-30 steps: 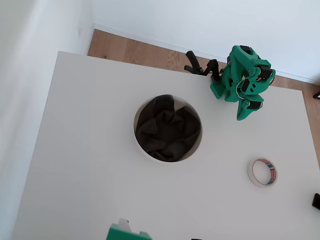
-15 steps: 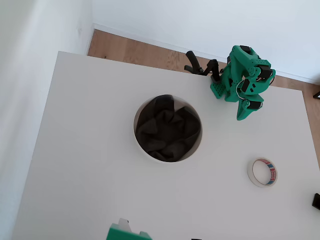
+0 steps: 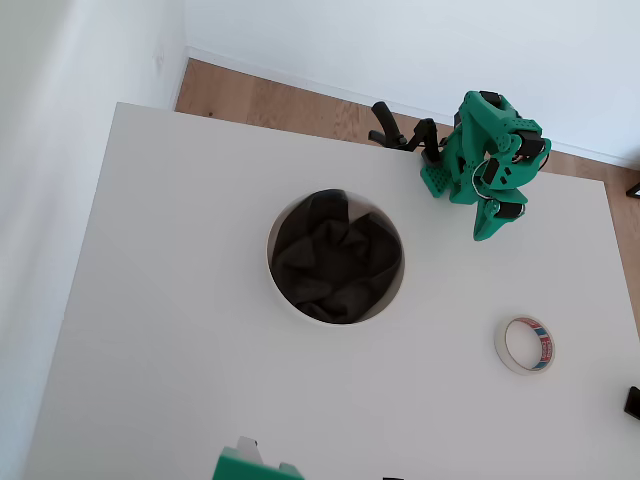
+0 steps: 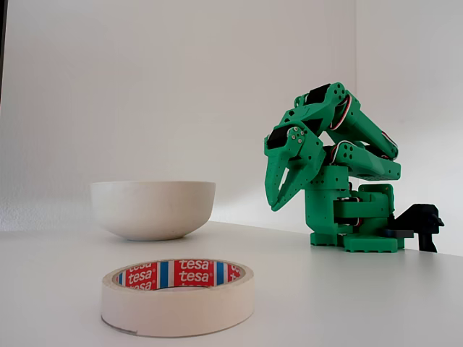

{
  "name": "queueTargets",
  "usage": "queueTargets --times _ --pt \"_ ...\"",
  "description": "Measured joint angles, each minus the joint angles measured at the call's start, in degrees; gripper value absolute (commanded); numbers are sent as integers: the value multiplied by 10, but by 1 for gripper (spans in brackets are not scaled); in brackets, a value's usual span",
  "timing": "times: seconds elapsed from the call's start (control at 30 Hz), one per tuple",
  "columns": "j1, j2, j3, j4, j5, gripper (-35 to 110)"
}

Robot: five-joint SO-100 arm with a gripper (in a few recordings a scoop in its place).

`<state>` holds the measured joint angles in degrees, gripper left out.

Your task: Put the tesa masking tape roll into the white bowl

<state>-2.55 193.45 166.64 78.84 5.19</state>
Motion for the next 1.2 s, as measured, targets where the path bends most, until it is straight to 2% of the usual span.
queueTargets --times 0.4,0.77,1.2 --pt "-9 0 0 0 -1 -5" --pt "-9 0 0 3 -11 -8" --pt "31 -4 -36 -29 1 -8"
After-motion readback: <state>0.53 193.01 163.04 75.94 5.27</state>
